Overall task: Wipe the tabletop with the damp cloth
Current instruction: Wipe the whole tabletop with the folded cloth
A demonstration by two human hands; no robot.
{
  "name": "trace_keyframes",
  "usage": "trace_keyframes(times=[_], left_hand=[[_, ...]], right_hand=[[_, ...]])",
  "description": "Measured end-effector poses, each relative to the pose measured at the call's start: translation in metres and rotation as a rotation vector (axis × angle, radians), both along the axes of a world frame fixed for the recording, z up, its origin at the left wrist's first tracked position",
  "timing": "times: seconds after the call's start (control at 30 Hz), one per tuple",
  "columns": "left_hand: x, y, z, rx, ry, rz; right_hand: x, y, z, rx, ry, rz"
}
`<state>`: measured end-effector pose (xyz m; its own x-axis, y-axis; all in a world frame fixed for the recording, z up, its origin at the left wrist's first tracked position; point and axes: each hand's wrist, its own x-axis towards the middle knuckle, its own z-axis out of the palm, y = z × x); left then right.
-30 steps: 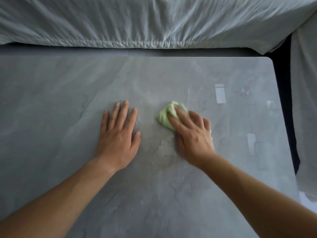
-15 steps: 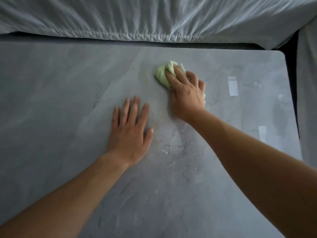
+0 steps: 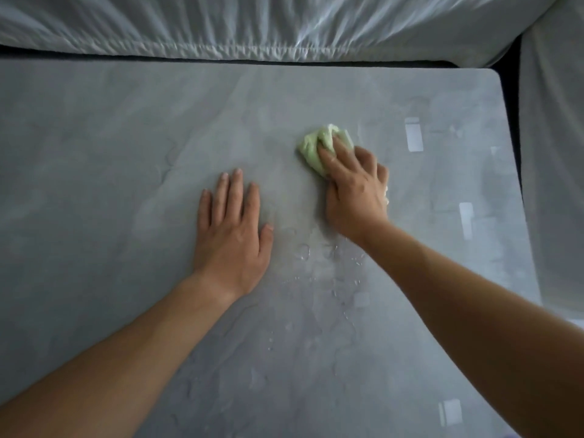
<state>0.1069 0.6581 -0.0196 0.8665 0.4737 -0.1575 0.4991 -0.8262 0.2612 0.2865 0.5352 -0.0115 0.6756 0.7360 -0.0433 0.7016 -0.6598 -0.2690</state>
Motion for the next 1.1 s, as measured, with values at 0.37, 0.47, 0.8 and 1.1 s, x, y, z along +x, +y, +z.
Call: trace_keyframes(times=[0.37, 0.47, 0.8, 1.1], left_hand=[[-0.018, -0.016, -0.004, -0.011, -0.018, -0.043], [-0.017, -0.016, -0.003, -0.023, -0.034, -0.030], [-0.021, -0.013, -0.008, -0.071, -0.180, -0.019], [-0.025, -0.012, -0.009, -0.024, -0.109, -0.090]], right_hand=[[-0.038, -0.048, -0.004, 0.053, -0.011, -0.128], [-0.092, -0.056, -0.003, 0.072, -0.005, -0.008], [-0.064, 0.016, -0.009, 0.043, -0.027, 0.016], [-0.043, 0.011, -0.009, 0.036, -0.015, 0.072]])
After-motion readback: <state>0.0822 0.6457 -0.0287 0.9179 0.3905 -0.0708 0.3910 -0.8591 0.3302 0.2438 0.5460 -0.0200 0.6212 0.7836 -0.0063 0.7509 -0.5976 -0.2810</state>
